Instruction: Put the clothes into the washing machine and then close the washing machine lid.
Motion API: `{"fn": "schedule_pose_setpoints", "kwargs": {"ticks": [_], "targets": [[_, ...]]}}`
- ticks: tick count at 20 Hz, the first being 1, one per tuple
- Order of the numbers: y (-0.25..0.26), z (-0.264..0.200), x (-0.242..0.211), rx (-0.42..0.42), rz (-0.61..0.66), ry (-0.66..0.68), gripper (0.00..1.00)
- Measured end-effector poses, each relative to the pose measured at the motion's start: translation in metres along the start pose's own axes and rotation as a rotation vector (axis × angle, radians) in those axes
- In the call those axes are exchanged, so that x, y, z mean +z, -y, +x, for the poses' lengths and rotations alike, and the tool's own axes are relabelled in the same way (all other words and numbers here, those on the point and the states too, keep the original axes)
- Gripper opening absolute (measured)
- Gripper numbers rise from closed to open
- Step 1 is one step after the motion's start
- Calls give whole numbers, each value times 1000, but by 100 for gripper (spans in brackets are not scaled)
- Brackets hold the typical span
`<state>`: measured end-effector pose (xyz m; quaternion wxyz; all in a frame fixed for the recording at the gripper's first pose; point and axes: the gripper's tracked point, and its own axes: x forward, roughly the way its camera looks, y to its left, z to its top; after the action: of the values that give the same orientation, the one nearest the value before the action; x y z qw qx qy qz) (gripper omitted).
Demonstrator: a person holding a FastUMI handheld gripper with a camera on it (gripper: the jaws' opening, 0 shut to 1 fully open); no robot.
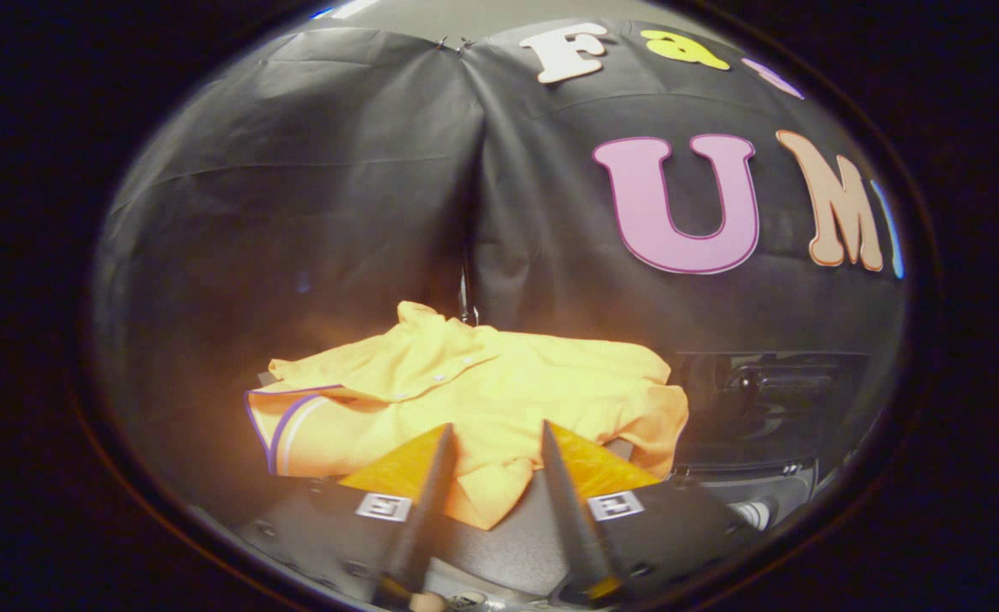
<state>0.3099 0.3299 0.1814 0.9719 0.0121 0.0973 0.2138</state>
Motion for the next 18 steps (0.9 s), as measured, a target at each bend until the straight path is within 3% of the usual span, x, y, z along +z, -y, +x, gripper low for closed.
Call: {"fn": "schedule_pose_setpoints", "kwargs": {"ticks": [3,7,13,18], "targets": [[8,-1,3,-19,77,8,12],[48,-15,12,-123,55,37,12],[165,-50,46,-452,-162,109,12],[180,-56,39,-425,-67,119,11]]}}
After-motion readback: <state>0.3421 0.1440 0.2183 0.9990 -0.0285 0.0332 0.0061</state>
